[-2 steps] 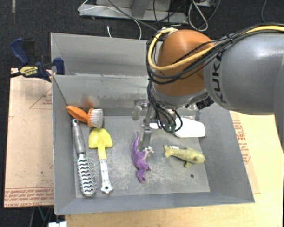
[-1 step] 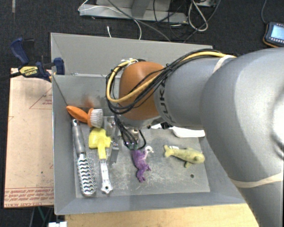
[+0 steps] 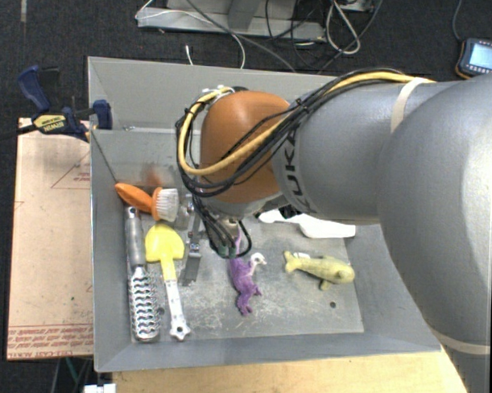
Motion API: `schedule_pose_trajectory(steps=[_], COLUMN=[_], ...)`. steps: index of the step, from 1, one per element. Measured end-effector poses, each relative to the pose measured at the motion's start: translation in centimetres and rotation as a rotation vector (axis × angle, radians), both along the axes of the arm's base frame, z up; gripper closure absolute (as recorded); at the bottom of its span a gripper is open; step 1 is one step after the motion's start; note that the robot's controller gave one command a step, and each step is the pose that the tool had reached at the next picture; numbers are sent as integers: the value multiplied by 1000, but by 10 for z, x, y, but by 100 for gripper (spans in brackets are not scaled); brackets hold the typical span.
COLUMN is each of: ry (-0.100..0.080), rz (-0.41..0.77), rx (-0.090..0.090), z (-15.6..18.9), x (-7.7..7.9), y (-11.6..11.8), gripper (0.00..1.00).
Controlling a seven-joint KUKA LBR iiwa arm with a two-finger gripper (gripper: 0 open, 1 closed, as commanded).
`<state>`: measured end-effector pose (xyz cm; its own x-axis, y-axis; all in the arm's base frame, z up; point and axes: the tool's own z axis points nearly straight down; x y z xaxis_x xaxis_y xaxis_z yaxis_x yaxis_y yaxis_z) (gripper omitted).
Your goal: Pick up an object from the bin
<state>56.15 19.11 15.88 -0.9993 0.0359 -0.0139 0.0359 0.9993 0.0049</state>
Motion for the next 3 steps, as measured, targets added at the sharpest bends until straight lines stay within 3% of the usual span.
schedule_pose_trajectory(steps=[1, 2, 3], ry=[15, -3, -21], rz=[-188, -278, 138], rx=[0, 8, -3], z=[-60, -89, -82], x=[-17, 0, -52], y=[17, 14, 36], gripper=[0, 0, 100])
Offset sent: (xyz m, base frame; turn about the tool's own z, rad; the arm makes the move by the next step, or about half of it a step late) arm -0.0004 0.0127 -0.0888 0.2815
